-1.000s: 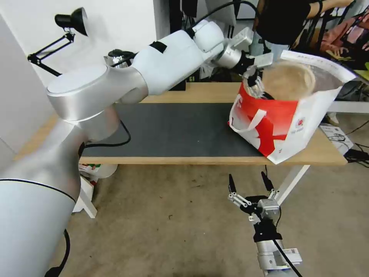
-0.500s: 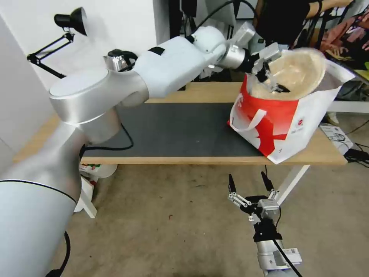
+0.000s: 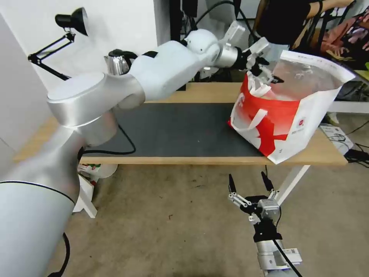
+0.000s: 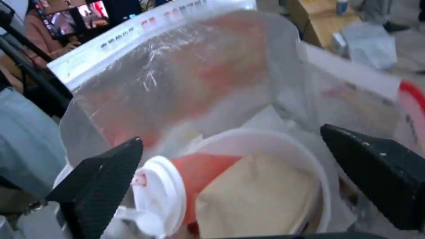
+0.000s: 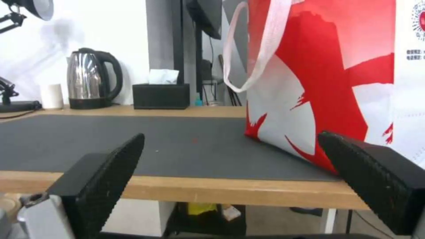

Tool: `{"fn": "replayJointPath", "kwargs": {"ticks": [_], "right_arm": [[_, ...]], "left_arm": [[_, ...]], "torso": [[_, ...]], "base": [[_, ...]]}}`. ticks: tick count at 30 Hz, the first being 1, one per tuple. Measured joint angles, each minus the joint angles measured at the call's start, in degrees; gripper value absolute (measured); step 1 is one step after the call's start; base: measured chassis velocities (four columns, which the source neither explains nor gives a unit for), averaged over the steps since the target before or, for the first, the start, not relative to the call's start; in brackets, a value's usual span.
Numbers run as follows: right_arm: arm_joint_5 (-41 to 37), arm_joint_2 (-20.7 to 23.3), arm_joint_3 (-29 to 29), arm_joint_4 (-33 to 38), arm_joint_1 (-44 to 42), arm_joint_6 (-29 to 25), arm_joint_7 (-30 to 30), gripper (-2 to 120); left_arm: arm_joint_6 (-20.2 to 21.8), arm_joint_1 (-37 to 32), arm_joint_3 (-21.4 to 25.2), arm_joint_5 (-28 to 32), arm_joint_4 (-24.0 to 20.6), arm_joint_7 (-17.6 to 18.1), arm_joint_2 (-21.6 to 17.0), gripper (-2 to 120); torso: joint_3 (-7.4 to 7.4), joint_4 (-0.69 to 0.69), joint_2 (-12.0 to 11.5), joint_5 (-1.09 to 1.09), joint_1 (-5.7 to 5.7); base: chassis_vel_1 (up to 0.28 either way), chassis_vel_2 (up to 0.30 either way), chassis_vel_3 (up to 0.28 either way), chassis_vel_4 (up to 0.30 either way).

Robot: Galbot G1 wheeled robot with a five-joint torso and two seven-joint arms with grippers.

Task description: Pick up the trash from the table and place it into the takeout bag.

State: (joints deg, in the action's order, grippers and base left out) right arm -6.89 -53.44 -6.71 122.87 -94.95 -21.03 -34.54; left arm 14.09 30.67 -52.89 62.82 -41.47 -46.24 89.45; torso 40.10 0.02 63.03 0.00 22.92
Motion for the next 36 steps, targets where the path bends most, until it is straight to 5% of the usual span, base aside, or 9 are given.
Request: {"fn": "replayJointPath", "kwargs": {"ticks": [10,24,27,28,30,33,36], "right_arm": [[0.0,0.0,0.0,0.0,0.0,0.0,0.0,100],[0.0,0.0,0.0,0.0,0.0,0.0,0.0,100],[0.0,0.0,0.0,0.0,0.0,0.0,0.0,100],[0.0,0.0,0.0,0.0,0.0,0.0,0.0,100],[0.0,0.0,0.0,0.0,0.0,0.0,0.0,100],[0.0,0.0,0.0,0.0,0.0,0.0,0.0,100],[0.0,0.0,0.0,0.0,0.0,0.0,0.0,100]], "left_arm": [[-1.8,0.6,1.9,0.8,-0.6,0.2,-0.2,100],[-4.6,1.7,10.3,7.7,-8.1,11.0,-5.1,100],[-5.2,3.0,12.2,9.4,-10.9,16.0,-6.3,100],[-6.2,3.5,12.9,10.2,-13.5,20.2,-8.3,100],[-6.9,3.5,13.1,10.3,-15.3,22.3,-10.0,100],[-10.5,2.6,12.5,7.4,-23.3,27.7,-19.3,100],[-12.4,1.2,12.1,5.1,-28.1,30.8,-24.7,100]], "torso": [[0.01,-0.01,0.0,0.01,0.00],[0.00,-0.05,0.0,0.02,0.00],[0.00,0.01,0.0,-0.01,0.00],[0.00,0.03,0.0,-0.01,0.00],[0.00,0.03,0.0,-0.02,0.00],[0.00,-0.04,0.0,0.03,0.00],[0.01,-0.07,0.0,0.08,0.00]], "base": [[0.000,0.000,0.000,0.000],[0.000,0.000,0.000,0.000],[0.000,0.000,0.000,0.000],[0.000,0.000,0.000,0.000],[0.000,0.000,0.000,0.000],[0.000,0.000,0.000,0.000],[0.000,0.000,0.000,0.000]]}}
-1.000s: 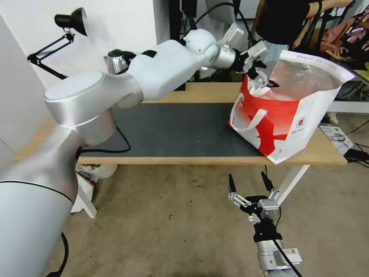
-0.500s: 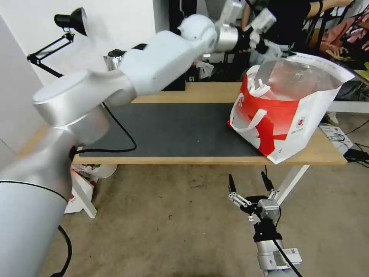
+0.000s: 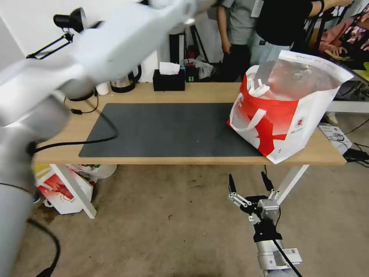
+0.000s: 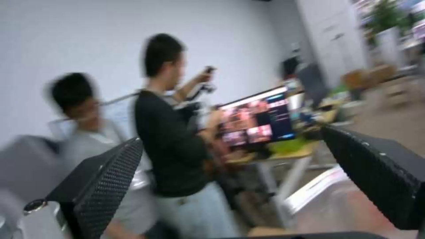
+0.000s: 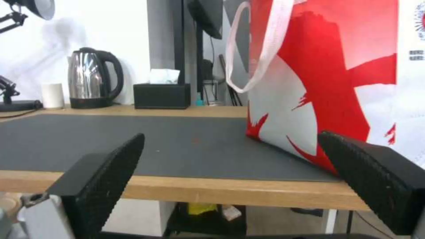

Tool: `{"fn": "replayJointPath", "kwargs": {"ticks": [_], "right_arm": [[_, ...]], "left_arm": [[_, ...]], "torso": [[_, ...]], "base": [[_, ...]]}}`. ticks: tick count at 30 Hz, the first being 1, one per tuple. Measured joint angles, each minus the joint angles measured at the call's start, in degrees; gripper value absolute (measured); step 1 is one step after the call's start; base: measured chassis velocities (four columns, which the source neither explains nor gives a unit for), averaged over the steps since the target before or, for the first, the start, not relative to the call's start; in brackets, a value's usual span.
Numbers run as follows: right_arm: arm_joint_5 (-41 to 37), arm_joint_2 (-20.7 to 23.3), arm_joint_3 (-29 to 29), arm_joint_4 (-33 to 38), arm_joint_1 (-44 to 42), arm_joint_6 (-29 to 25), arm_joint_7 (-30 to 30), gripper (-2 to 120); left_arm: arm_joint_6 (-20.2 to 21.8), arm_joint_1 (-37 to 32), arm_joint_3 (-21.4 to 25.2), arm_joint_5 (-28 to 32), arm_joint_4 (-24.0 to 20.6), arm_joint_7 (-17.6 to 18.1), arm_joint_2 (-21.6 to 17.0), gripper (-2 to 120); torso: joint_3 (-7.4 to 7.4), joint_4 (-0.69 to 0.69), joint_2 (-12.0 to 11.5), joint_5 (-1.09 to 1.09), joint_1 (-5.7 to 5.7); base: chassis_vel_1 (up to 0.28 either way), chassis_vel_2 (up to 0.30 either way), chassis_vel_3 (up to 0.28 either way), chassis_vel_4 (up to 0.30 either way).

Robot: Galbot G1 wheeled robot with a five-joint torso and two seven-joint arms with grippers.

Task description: Pick up the trash from the table and place it into the takeout bag.

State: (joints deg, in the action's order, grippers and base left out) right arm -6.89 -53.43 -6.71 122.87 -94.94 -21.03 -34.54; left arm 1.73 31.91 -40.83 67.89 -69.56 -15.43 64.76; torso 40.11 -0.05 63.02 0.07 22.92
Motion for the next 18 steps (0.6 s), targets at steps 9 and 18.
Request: {"fn": "replayJointPath", "kwargs": {"ticks": [9,18], "right_arm": [[0.0,0.0,0.0,0.0,0.0,0.0,0.0,100],[0.0,0.0,0.0,0.0,0.0,0.0,0.0,100]], "left_arm": [[-5.2,-8.9,5.6,-8.4,-18.9,15.0,-18.5,100],[-6.1,-33.1,28.5,-11.4,-34.5,17.6,-37.3,100]], "torso": [[-0.01,0.04,0.0,-0.05,0.00],[-0.02,0.02,0.0,-0.06,-0.01]], "base": [[0.000,0.000,0.000,0.000],[0.000,0.000,0.000,0.000]]}}
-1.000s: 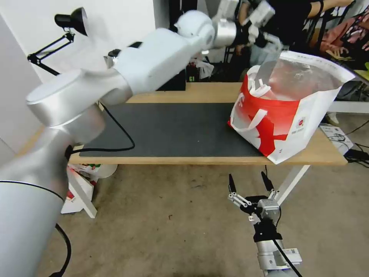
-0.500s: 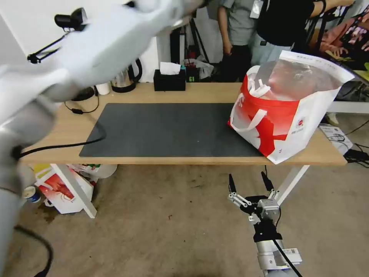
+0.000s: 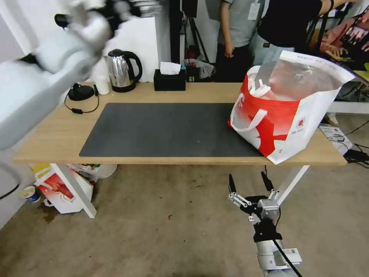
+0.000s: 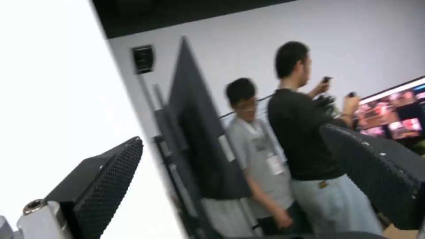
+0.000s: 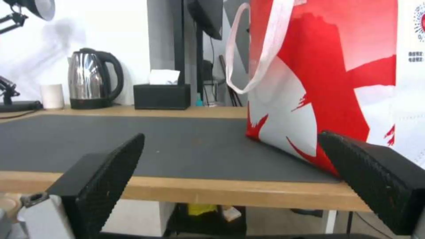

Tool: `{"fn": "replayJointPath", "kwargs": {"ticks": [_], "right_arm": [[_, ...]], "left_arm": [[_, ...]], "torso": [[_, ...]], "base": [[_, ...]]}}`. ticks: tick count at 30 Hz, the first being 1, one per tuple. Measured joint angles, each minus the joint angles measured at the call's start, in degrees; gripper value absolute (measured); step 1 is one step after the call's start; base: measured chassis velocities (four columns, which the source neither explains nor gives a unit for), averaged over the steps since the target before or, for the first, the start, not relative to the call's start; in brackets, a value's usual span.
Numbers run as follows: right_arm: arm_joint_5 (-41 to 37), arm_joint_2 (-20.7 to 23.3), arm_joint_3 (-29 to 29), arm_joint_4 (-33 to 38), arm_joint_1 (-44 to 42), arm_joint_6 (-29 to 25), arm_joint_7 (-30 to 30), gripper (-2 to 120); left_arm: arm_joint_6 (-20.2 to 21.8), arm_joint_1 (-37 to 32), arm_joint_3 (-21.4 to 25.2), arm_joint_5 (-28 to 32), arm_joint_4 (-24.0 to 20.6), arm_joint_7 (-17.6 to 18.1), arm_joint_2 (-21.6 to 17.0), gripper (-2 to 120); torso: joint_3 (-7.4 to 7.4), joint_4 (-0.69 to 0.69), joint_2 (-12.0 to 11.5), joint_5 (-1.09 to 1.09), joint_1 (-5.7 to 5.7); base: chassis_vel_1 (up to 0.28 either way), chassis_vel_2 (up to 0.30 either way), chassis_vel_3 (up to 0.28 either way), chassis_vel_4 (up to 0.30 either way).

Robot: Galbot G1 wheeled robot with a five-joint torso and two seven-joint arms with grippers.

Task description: Pick up the trash from the table and place it into the takeout bag.

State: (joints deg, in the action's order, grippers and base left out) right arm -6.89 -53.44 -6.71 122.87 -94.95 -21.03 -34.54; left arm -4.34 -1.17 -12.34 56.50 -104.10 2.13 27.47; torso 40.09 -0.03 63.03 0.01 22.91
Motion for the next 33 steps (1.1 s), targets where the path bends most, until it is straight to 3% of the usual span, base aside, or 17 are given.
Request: {"fn": "replayJointPath", "kwargs": {"ticks": [1,2,5,7,9,10,12,14,15,17,19,21,22,25,26,29,33], "right_arm": [[0.0,0.0,0.0,0.0,0.0,0.0,0.0,100],[0.0,0.0,0.0,0.0,0.0,0.0,0.0,100],[0.0,0.0,0.0,0.0,0.0,0.0,0.0,100],[0.0,0.0,0.0,0.0,0.0,0.0,0.0,100],[0.0,0.0,0.0,0.0,0.0,0.0,0.0,100],[0.0,0.0,0.0,0.0,0.0,0.0,0.0,100],[0.0,0.0,0.0,0.0,0.0,0.0,0.0,100],[0.0,0.0,0.0,0.0,0.0,0.0,0.0,100],[0.0,0.0,0.0,0.0,0.0,0.0,0.0,100],[0.0,0.0,0.0,0.0,0.0,0.0,0.0,100],[0.0,0.0,0.0,0.0,0.0,0.0,0.0,100],[0.0,0.0,0.0,0.0,0.0,0.0,0.0,100],[0.0,0.0,0.0,0.0,0.0,0.0,0.0,100],[0.0,0.0,0.0,0.0,0.0,0.0,0.0,100],[0.0,0.0,0.0,0.0,0.0,0.0,0.0,100],[0.0,0.0,0.0,0.0,0.0,0.0,0.0,100],[0.0,0.0,0.0,0.0,0.0,0.0,0.0,100]], "left_arm": [[-0.4,-8.6,8.0,-1.6,-2.7,-0.3,-2.5,100],[-0.4,-8.6,8.0,-1.6,-2.7,-0.3,-2.5,100],[-3.1,-24.6,21.4,-4.2,-7.0,-0.4,-4.7,100],[-3.5,-28.4,24.0,-5.0,-7.9,-0.3,-4.3,100],[-3.9,-35.2,25.3,-7.6,-8.6,-0.3,0.0,100],[-3.9,-37.7,26.1,-9.4,-9.2,-0.3,2.4,100],[-4.2,-40.7,28.5,-11.5,-10.2,-0.4,4.6,100],[-4.6,-46.9,33.6,-14.1,-12.0,-0.5,8.2,100],[-4.6,-46.9,33.6,-14.1,-12.0,-0.5,8.2,100],[-4.9,-54.3,39.1,-17.0,-14.2,-0.6,12.6,100],[-5.0,-55.5,40.0,-17.6,-14.7,-0.6,13.4,100],[-6.3,-65.4,47.3,-23.3,-19.3,-0.8,22.2,100],[-6.3,-65.4,47.3,-23.3,-19.3,-0.8,22.2,100],[-7.2,-71.6,51.6,-27.5,-22.4,-0.8,28.0,100],[-7.2,-71.6,51.6,-27.5,-22.4,-0.8,28.0,100],[-6.6,-77.4,56.5,-29.7,-26.0,-0.8,32.6,100],[-5.5,-81.4,60.3,-31.1,-28.5,-0.8,35.7,100]], "torso": [[0.01,-0.01,0.0,0.07,0.00],[0.01,-0.01,0.0,0.07,0.00],[0.00,-0.01,0.0,-0.05,0.00],[0.00,-0.01,0.0,-0.01,0.00],[0.01,0.02,0.0,-0.02,-0.01],[0.03,0.11,0.0,0.14,0.02],[0.03,0.14,0.0,0.01,0.03],[0.02,0.07,0.0,-0.10,0.02],[0.02,0.07,0.0,-0.10,0.02],[0.02,0.00,0.0,0.03,0.01],[0.02,0.00,0.0,0.00,0.01],[0.01,0.02,0.0,-0.04,0.01],[0.01,0.02,0.0,-0.04,0.01],[0.01,0.04,0.0,-0.02,0.01],[0.01,0.04,0.0,-0.02,0.01],[0.01,0.01,0.0,-0.03,0.00],[0.01,0.01,0.0,-0.02,0.00]], "base": [[0.000,0.000,0.000,0.000],[0.000,0.000,0.000,0.000],[0.000,0.000,0.000,0.000],[0.000,0.000,0.000,0.000],[0.000,0.000,0.000,0.000],[0.000,0.000,0.000,0.000],[0.000,0.000,0.000,0.000],[0.000,0.000,0.000,0.000],[0.000,0.000,0.000,0.000],[0.000,0.000,0.000,0.000],[0.000,0.000,0.000,0.000],[0.000,0.000,0.000,0.000],[0.000,0.000,0.000,0.000],[0.000,0.000,0.000,0.000],[0.000,0.000,0.000,0.000],[0.000,0.000,0.000,0.000],[0.000,0.000,0.000,0.000]]}}
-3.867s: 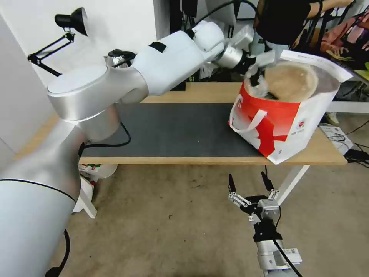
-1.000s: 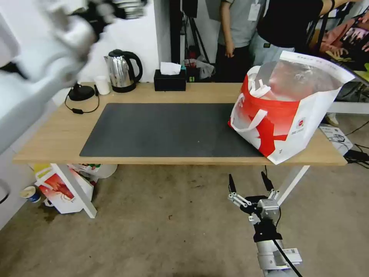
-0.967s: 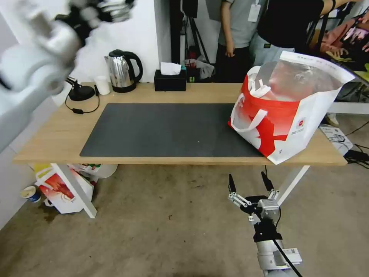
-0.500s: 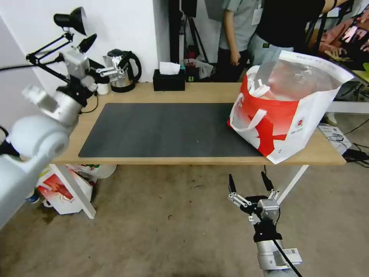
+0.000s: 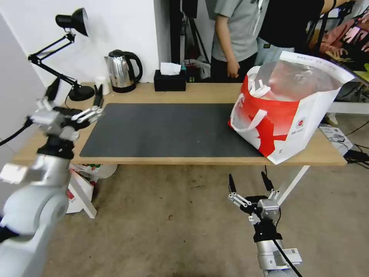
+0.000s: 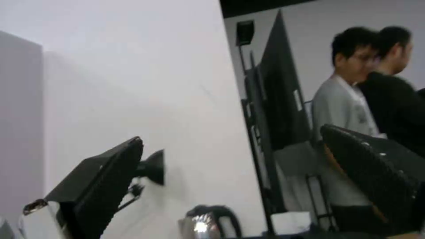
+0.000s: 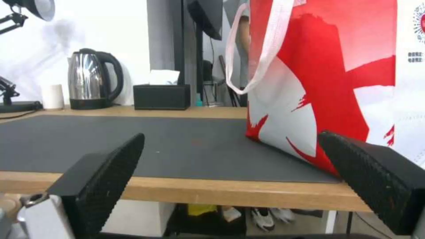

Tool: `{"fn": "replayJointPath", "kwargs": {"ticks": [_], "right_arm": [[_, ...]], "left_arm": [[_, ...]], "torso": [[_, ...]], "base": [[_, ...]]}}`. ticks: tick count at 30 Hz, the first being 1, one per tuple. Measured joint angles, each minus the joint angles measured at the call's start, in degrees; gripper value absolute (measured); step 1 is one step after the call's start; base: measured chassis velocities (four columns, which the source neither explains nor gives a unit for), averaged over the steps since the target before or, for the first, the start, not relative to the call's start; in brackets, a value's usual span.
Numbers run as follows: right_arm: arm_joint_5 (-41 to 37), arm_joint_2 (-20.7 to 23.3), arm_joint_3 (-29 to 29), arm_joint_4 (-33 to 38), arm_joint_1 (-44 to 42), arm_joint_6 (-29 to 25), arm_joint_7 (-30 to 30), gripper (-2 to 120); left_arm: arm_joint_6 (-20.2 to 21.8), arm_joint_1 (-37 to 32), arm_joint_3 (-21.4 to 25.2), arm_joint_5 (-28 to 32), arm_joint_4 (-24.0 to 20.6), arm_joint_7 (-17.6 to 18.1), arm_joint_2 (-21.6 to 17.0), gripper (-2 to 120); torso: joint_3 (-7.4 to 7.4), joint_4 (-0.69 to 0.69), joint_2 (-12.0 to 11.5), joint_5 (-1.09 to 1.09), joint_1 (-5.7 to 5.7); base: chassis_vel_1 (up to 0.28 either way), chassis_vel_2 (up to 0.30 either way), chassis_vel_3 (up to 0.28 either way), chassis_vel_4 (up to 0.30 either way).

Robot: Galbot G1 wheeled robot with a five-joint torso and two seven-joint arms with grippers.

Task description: Pick up the trash from the table and place it into the takeout bag.

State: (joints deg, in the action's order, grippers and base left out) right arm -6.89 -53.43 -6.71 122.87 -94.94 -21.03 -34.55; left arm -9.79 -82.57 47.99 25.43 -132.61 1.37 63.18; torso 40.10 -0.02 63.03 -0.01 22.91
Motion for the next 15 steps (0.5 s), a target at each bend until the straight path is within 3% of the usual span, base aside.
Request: {"fn": "replayJointPath", "kwargs": {"ticks": [9,15], "right_arm": [[0.0,0.0,0.0,0.0,0.0,0.0,0.0,100],[0.0,0.0,0.0,0.0,0.0,0.0,0.0,100]], "left_arm": [[0.8,-4.9,1.9,-2.6,-3.1,0.1,5.2,100],[-1.5,-9.0,-1.3,-5.2,-3.5,-1.2,10.7,100]], "torso": [[0.00,0.02,0.0,0.01,0.00],[0.01,0.02,0.0,0.01,0.00]], "base": [[0.000,0.000,0.000,0.000],[0.000,0.000,0.000,0.000]]}}
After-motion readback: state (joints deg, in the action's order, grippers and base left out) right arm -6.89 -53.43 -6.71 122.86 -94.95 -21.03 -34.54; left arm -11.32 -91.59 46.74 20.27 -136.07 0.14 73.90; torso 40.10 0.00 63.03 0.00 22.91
